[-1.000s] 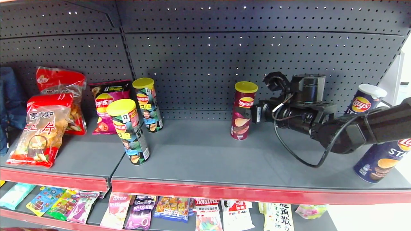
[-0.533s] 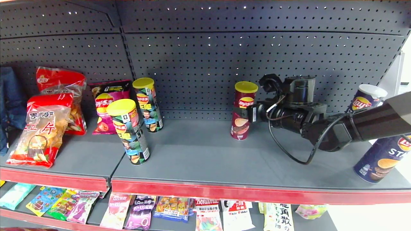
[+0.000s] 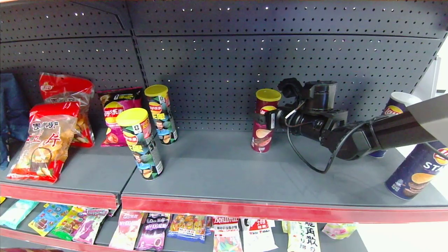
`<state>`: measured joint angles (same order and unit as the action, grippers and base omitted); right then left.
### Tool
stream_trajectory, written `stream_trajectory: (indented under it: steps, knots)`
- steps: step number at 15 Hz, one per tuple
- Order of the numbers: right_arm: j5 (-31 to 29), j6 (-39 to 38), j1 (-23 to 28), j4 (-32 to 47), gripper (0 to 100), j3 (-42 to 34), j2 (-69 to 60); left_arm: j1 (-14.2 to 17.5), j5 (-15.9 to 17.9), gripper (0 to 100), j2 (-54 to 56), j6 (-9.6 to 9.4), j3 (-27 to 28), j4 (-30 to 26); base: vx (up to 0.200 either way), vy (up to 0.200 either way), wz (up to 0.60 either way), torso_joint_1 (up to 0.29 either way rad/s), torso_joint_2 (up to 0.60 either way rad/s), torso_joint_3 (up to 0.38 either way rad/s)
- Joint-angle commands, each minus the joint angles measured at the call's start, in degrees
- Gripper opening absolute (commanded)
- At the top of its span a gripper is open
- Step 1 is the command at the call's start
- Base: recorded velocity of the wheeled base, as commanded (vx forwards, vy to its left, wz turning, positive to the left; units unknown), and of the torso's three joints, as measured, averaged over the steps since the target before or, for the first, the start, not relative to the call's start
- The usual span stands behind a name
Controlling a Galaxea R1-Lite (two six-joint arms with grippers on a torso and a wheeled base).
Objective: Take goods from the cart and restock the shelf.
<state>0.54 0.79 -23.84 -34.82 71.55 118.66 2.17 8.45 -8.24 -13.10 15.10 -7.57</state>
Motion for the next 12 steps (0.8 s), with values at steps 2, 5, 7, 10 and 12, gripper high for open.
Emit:
stream_trajectory:
  steps: [2,5,7,10,12]
  knots:
    - [0.08,0.00,0.03,0.01,100,1.05,1.13,0.03,-0.01,0,-0.11,0.01,-0.07,0.01,0.000,0.000,0.00,0.000,0.00,0.000]
    - [-0.01,0.09,0.03,-0.08,100,2.37,2.10,0.03,-0.01,0,-0.11,0.01,-0.25,0.01,0.000,0.000,0.00,0.000,0.00,0.000]
    - [-0.10,0.00,0.03,-0.08,100,2.28,2.45,0.03,-0.01,0,-0.11,0.01,-0.25,0.01,0.000,0.000,0.00,0.000,0.00,0.000]
    - [-0.45,0.09,0.03,-0.96,0,2.37,3.33,0.03,-0.01,0,-0.11,0.01,-0.25,0.01,0.000,0.000,0.00,0.000,0.00,0.000]
    - [-0.54,0.09,-0.06,-2.54,0,2.02,3.50,0.03,-0.01,0,-0.11,0.01,-0.43,0.01,0.000,0.000,0.00,0.000,0.00,0.000]
